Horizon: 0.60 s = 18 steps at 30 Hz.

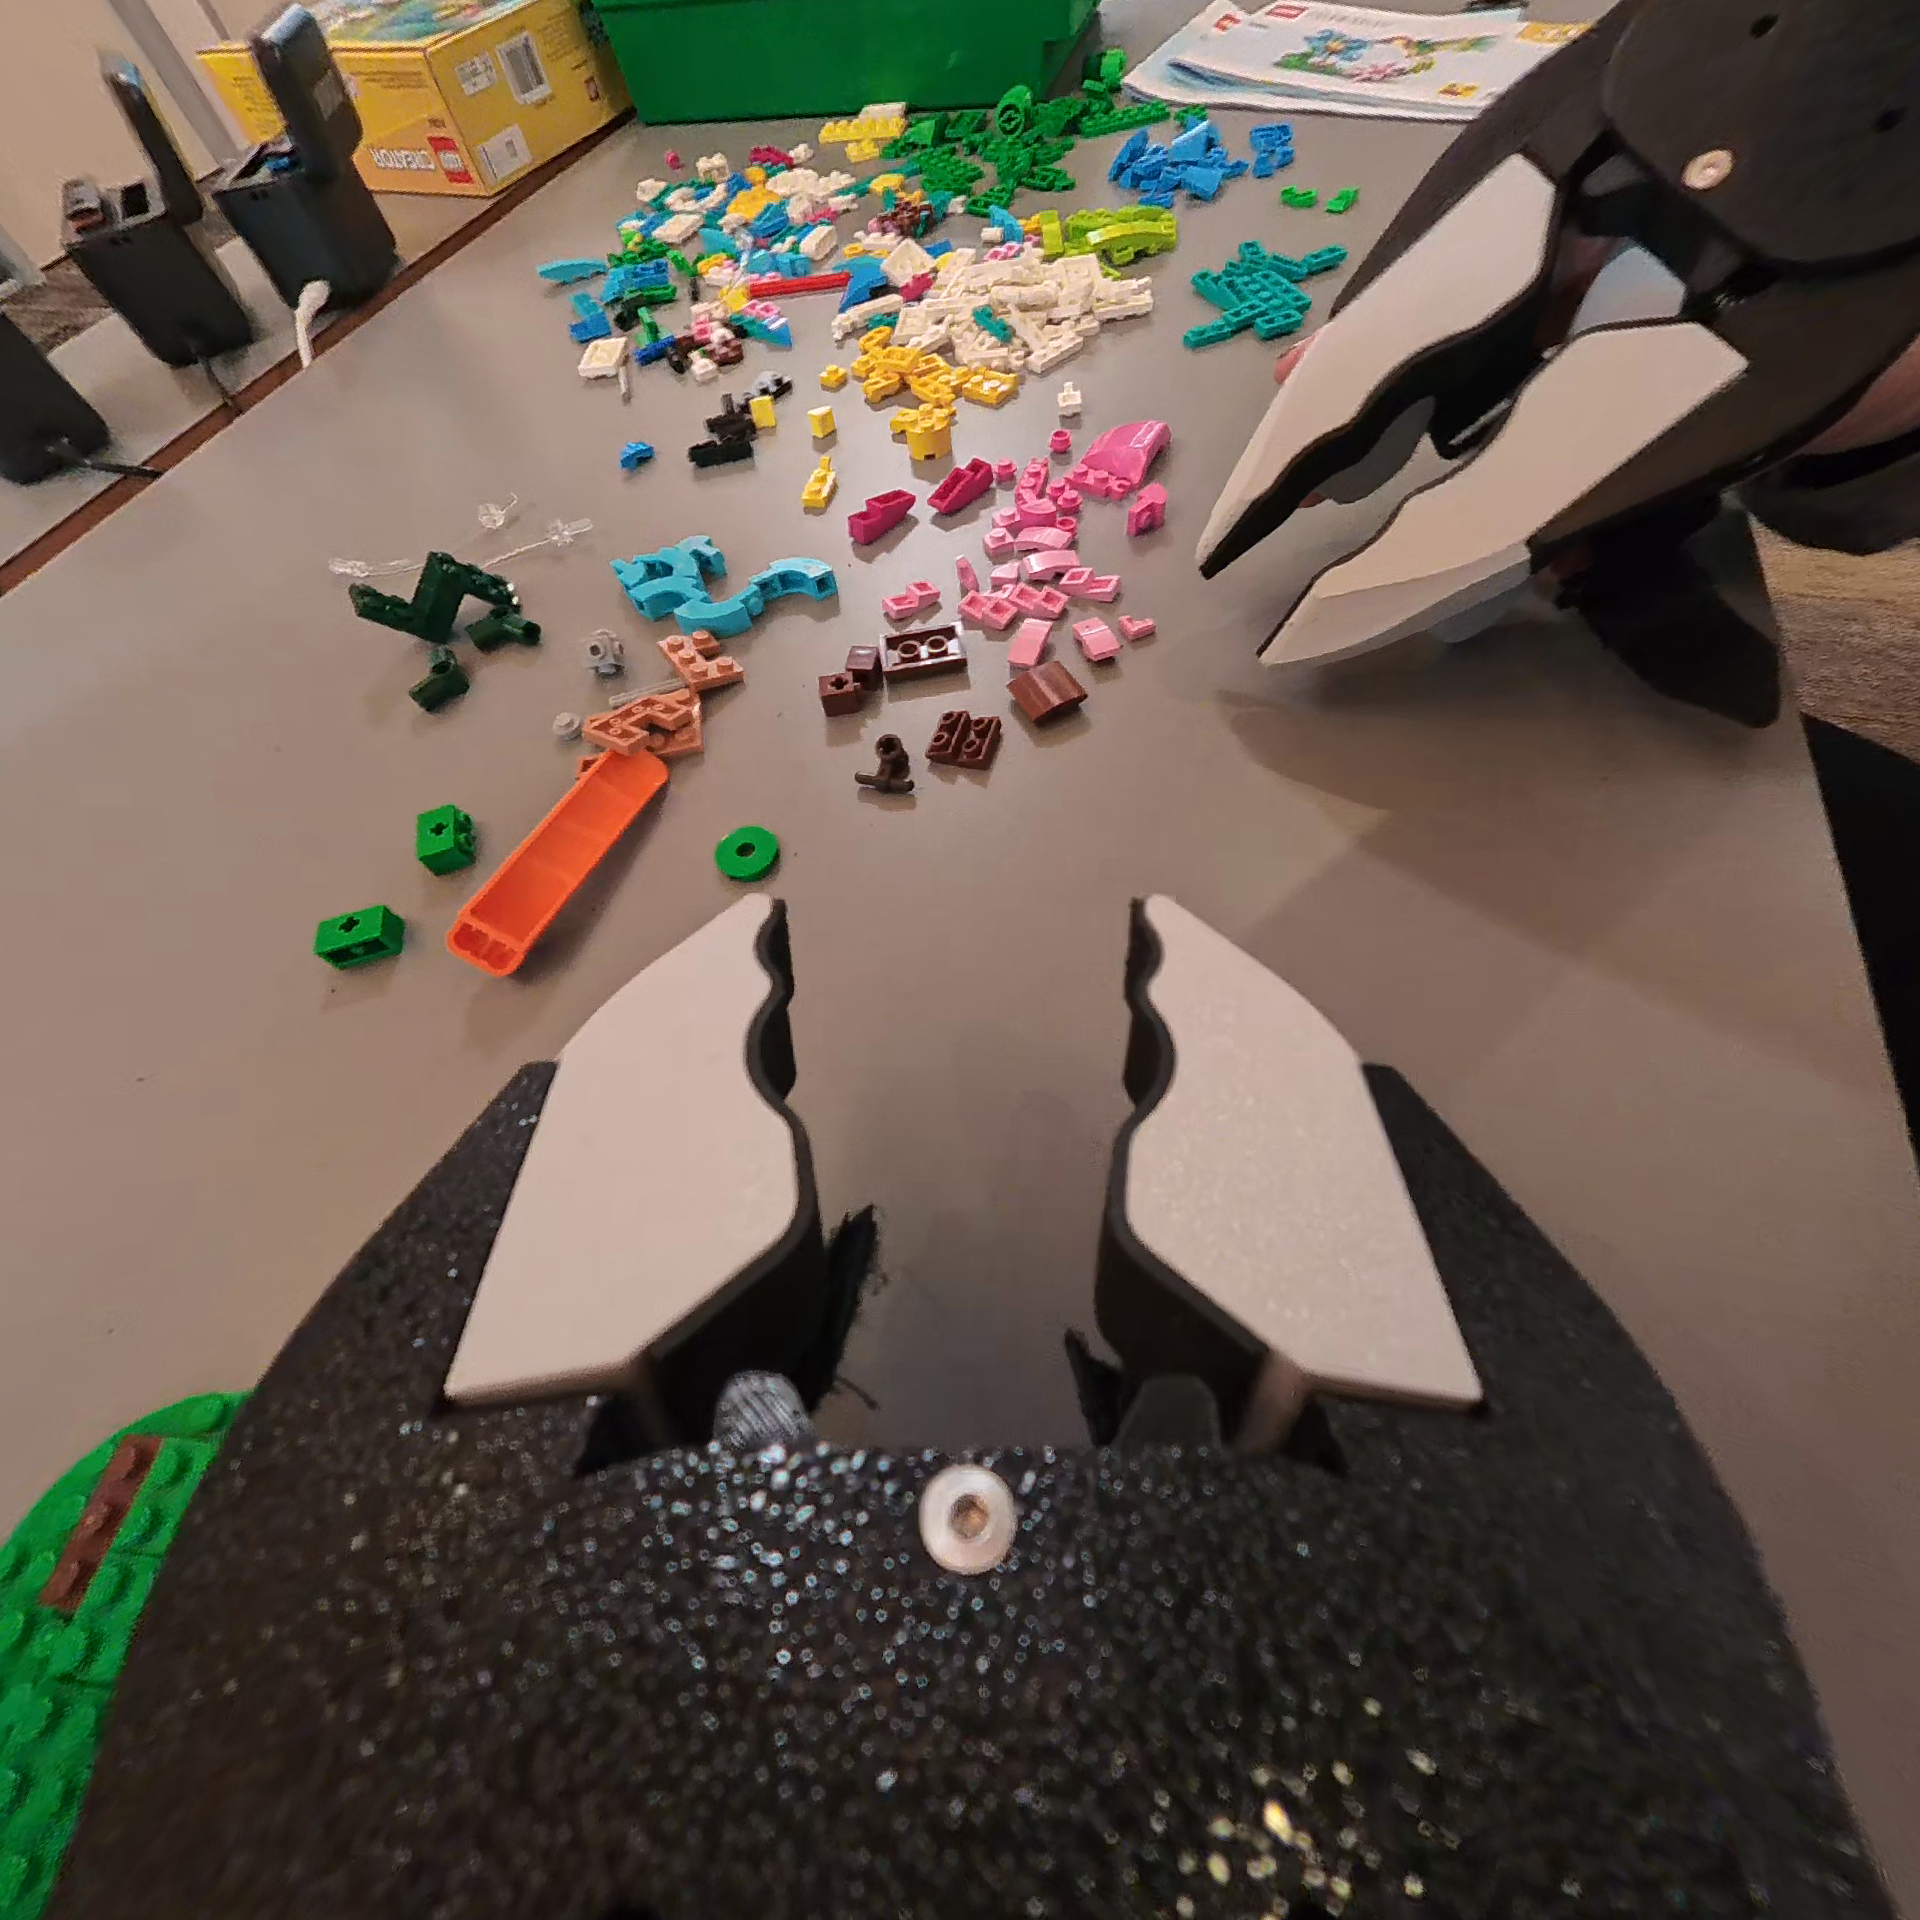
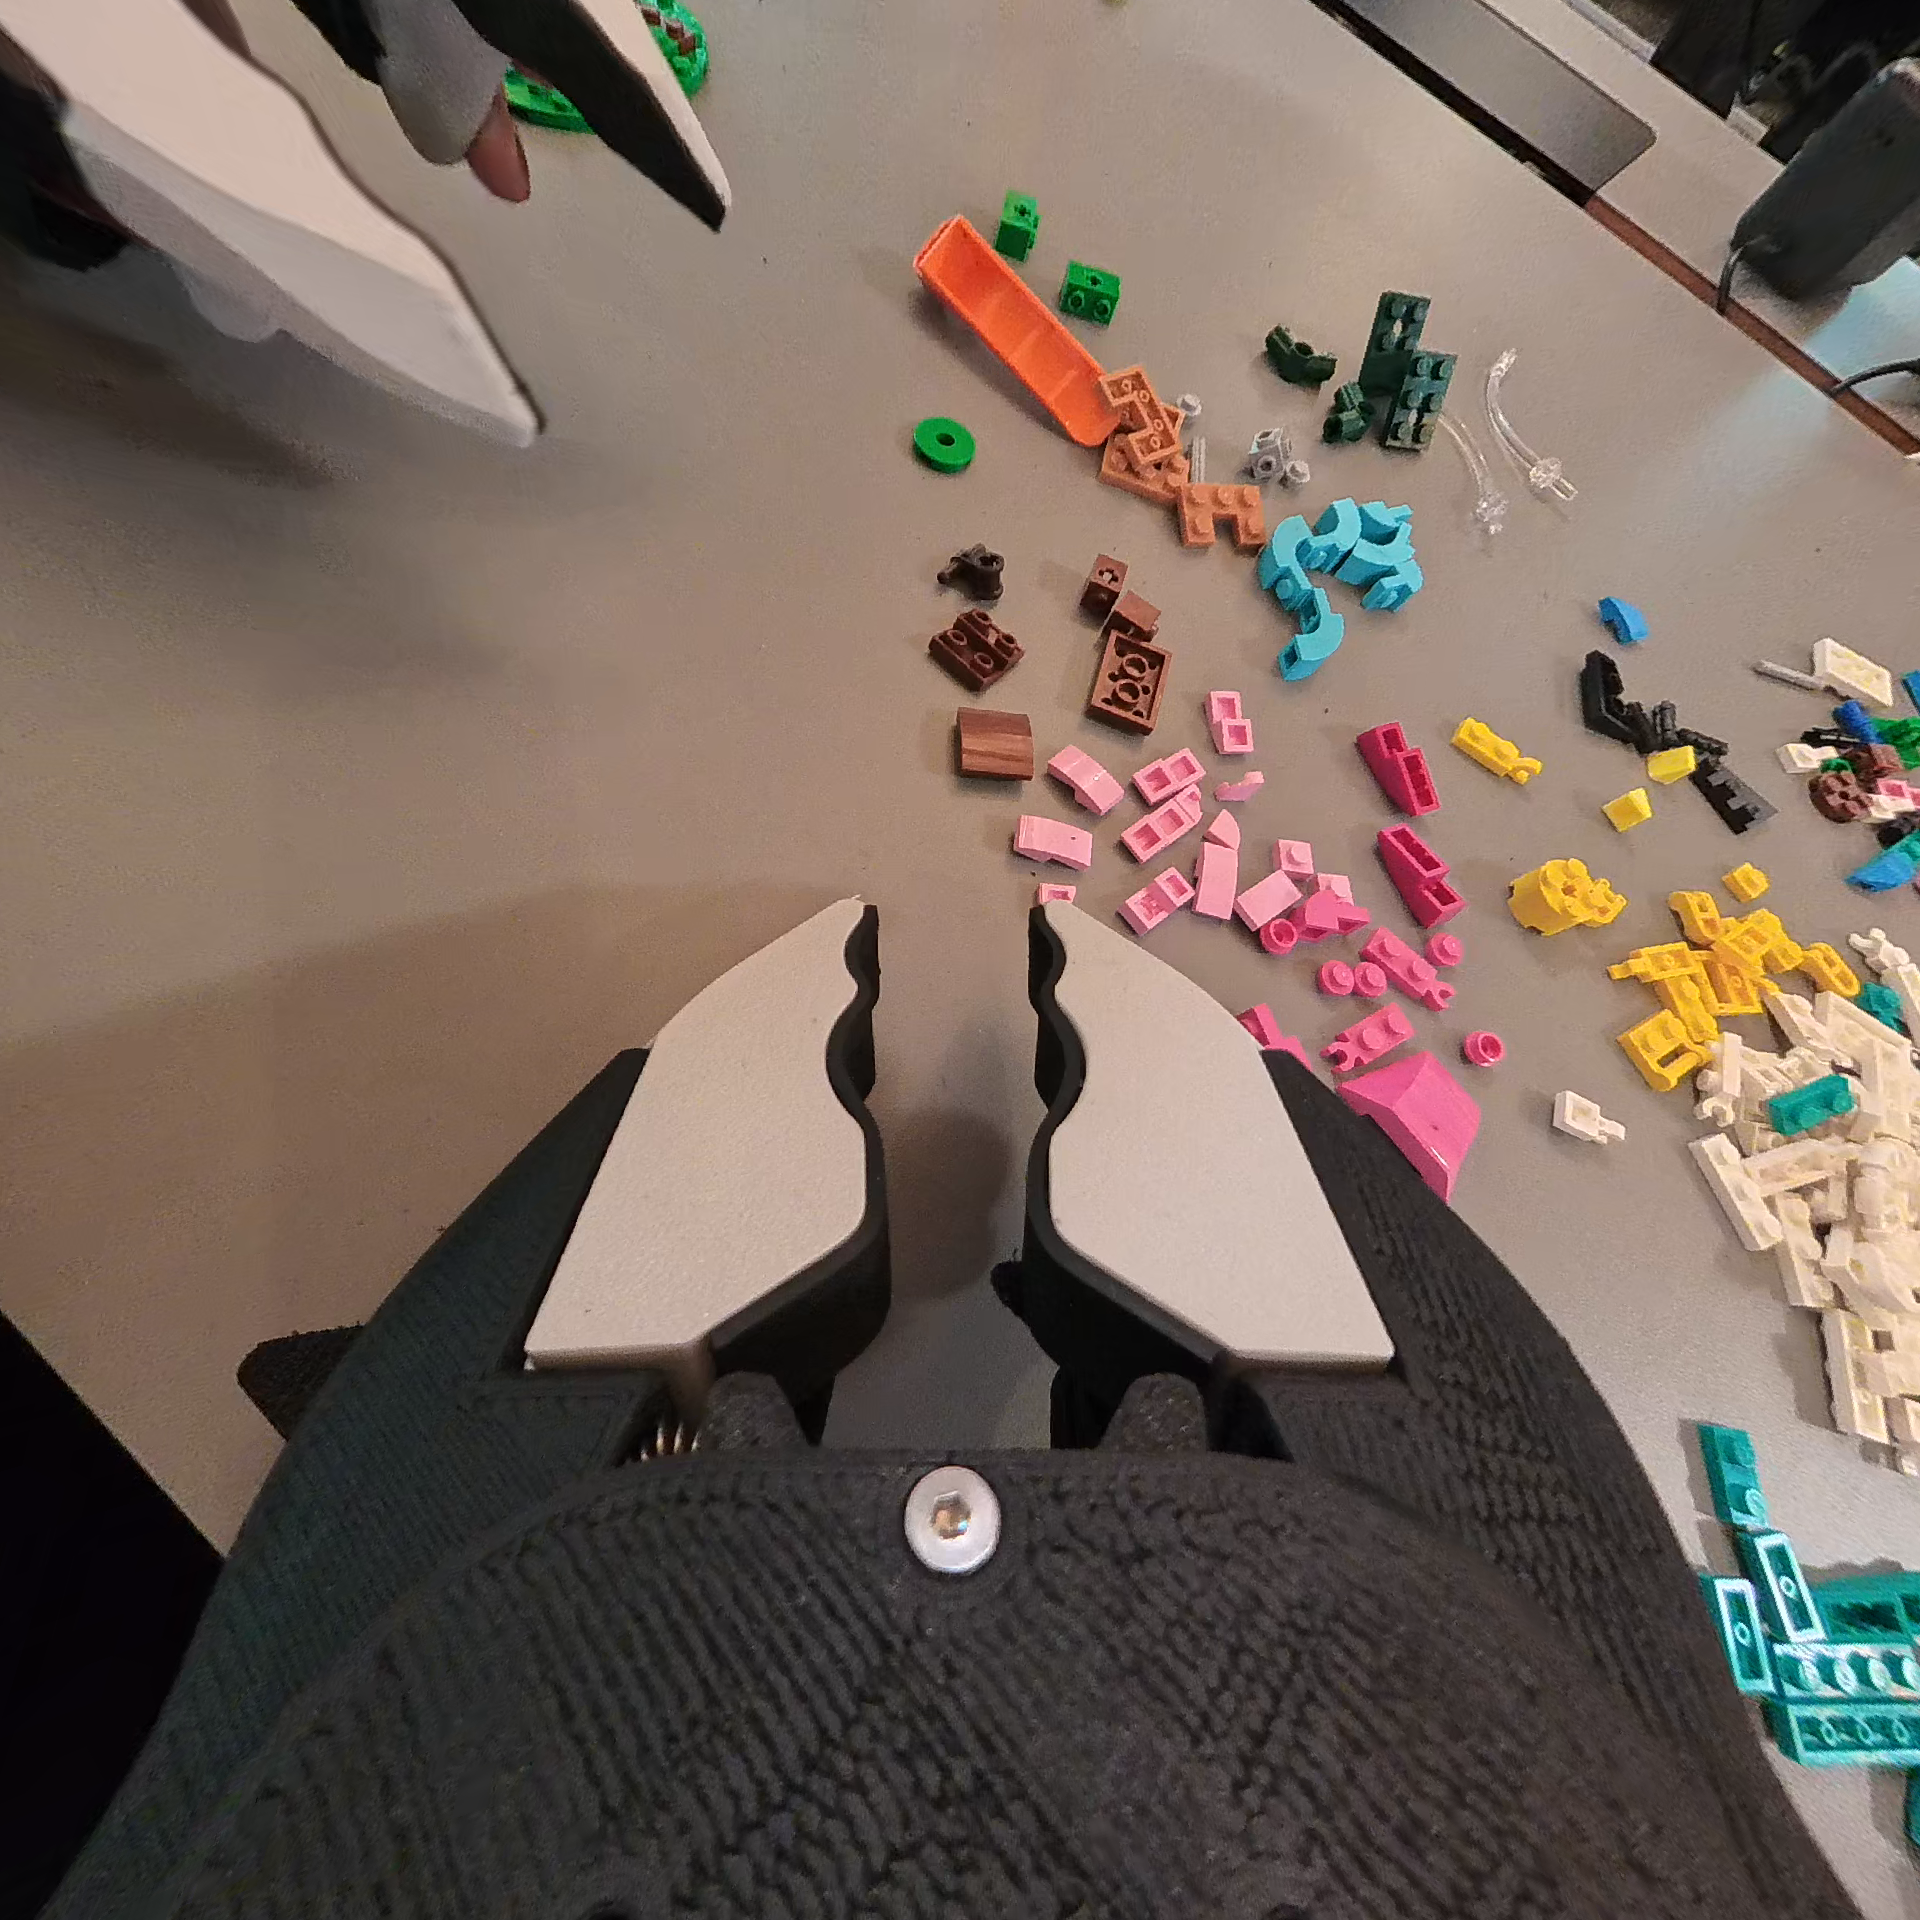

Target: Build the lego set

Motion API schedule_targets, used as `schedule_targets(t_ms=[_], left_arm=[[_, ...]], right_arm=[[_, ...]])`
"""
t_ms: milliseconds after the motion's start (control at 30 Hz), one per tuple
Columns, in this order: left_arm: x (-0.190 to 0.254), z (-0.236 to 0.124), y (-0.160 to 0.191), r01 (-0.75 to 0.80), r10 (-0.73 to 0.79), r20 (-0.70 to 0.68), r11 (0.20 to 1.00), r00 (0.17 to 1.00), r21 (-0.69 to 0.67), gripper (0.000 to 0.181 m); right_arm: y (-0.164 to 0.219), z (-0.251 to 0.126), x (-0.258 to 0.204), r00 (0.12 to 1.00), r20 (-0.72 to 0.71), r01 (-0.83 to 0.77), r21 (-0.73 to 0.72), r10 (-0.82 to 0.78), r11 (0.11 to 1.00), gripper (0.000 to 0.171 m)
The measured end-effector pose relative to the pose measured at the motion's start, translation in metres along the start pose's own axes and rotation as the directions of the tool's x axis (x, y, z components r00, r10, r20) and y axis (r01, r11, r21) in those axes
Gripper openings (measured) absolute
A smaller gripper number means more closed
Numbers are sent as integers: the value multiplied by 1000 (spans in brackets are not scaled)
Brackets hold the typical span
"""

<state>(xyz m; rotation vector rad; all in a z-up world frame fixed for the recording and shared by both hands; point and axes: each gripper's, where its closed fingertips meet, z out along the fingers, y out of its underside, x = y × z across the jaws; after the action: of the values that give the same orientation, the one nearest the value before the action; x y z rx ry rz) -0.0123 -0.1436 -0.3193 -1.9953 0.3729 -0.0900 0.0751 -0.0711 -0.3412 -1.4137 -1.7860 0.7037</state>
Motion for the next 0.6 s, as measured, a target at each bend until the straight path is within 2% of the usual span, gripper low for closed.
schedule_targets(t_ms=[100,267,333,433,600], left_arm=[[-31,-13,11,-119,122,80,992,989,-40,72],[-95,-69,13,-7,3,141,1000,990,28,77],[-108,-90,28,17,-13,115,999,993,-32,69],[-120,-108,54,91,-81,99,991,992,-102,73],[-137,-125,95,66,-17,169,955,985,-291,73]], right_arm=[[0,0,0,1000,-1,-1,0,1,1000,26],[0,0,-1,1000,1,6,2,-6,1000,26],[0,0,-1,1000,6,2,1,-2,1000,26],[0,0,-1,1000,10,-6,-1,6,1000,26],[0,0,0,1000,4,-5,-1,5,1000,26]])
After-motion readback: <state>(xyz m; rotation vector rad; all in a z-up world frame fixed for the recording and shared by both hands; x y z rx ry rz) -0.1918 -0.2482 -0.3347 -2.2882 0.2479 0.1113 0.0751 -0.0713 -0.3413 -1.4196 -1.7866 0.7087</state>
